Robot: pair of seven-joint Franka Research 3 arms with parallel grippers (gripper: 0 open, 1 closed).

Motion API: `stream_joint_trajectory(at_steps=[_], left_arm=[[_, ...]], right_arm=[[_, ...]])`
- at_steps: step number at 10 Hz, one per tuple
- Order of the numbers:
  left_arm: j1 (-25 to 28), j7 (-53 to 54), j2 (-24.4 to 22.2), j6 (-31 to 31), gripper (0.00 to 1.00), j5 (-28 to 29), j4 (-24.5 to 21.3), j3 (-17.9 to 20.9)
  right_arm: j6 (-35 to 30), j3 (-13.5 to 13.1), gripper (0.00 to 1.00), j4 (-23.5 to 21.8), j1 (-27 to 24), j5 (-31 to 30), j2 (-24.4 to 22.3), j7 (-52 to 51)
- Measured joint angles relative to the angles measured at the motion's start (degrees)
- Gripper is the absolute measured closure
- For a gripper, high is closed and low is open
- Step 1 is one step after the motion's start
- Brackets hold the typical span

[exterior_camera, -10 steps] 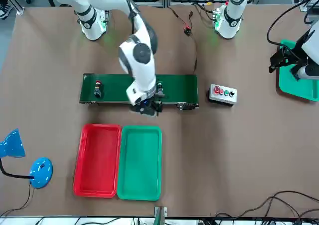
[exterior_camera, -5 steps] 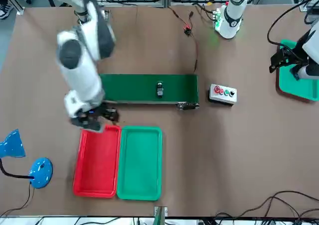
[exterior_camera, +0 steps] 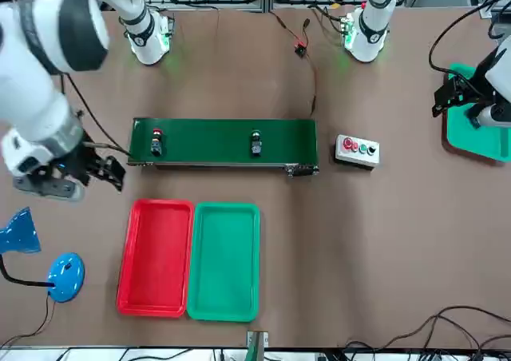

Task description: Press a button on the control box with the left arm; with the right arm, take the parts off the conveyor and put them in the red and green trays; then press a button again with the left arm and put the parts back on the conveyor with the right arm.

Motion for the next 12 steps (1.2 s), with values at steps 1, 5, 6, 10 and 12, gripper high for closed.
stream_joint_trajectory(at_steps=[1, 5, 6, 10, 12], left_arm=[[0.00, 0.00, 0.00, 0.00, 0.00, 0.00, 0.00, 0.00], [0.00, 0.00, 0.00, 0.00, 0.00, 0.00, 0.00, 0.00], [0.00, 0.00, 0.00, 0.00, 0.00, 0.00, 0.00, -0.01], [0.00, 0.00, 0.00, 0.00, 0.00, 0.00, 0.00, -0.03], [0.00, 0.01, 0.00, 0.00, 0.00, 0.00, 0.00, -0.03]], right_arm=[[-1.49, 0.02, 0.00, -0.02, -0.91, 0.00, -1.21, -0.33], [-6.89, 0.61, 0.00, -0.89, -8.71, 4.66, -5.60, -6.86], [-7.19, 3.38, 0.00, -1.73, -12.54, 4.95, -6.95, -7.33], [-8.71, 12.59, 0.00, -2.80, -21.81, 4.96, -10.34, -7.35], [-9.54, 12.78, 0.00, -2.80, -21.78, 4.30, -10.60, -7.35]])
